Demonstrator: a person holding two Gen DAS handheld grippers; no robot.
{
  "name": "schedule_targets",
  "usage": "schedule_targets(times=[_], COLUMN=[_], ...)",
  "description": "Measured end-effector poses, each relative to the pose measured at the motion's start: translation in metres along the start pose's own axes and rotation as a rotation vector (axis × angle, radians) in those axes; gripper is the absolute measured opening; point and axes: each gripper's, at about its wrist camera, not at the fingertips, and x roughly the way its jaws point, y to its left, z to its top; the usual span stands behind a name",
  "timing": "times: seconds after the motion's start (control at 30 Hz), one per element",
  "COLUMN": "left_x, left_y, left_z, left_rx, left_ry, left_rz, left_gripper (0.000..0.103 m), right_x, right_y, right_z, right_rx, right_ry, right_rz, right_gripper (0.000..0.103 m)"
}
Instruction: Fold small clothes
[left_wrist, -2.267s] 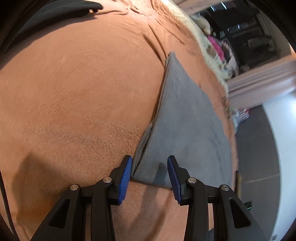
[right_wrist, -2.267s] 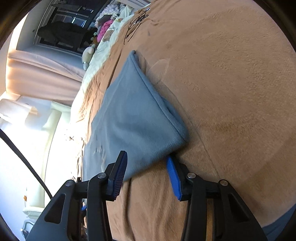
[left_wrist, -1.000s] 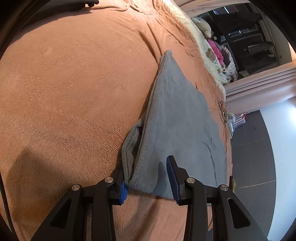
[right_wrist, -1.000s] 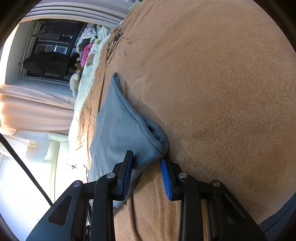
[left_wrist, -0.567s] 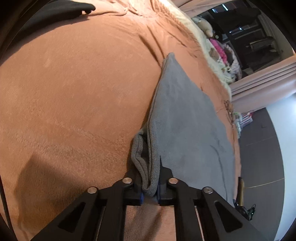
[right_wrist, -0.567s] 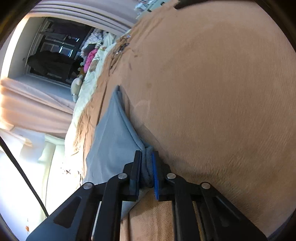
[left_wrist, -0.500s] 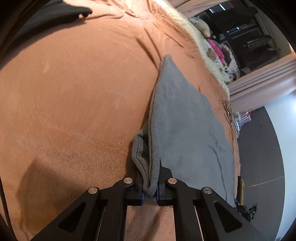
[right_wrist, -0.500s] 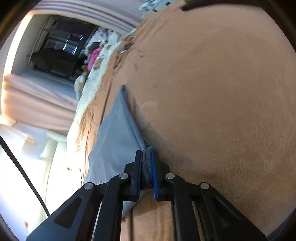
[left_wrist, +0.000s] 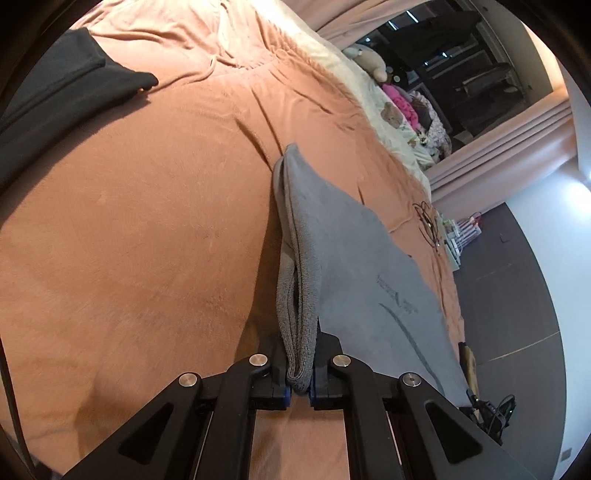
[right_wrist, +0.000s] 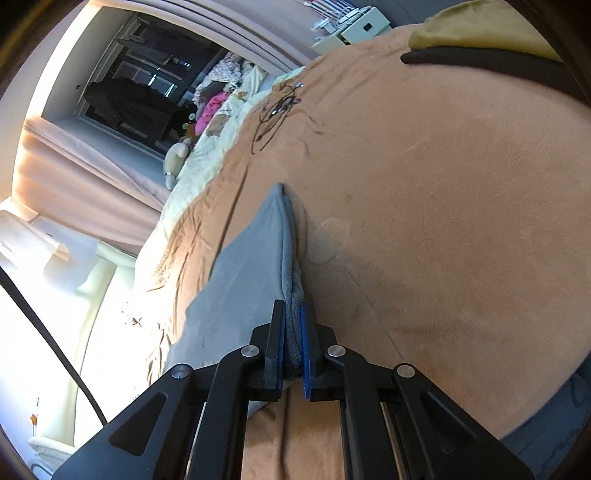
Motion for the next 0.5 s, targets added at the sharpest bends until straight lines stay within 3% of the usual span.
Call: schedule_targets(times=[0.3,0.5], left_x=[-0.028,-0.02], left_y=[0.016,0.03], left_z=[-0.038,-0.058], left_rx=[-0.022,-0.049], left_ry=[0.026,0.035], left_rz=[-0.026,-0.018], left_gripper=[0.006,0.006], right_x=[-0.03,-0.04], right_y=[-0.034,-0.057], right_z=[-0.015,-0.014], right_rx=[0.045,0.1], right_ry=[0.037,0.074], right_rz=[0.031,-0.026], right_gripper=[0.003,0.005])
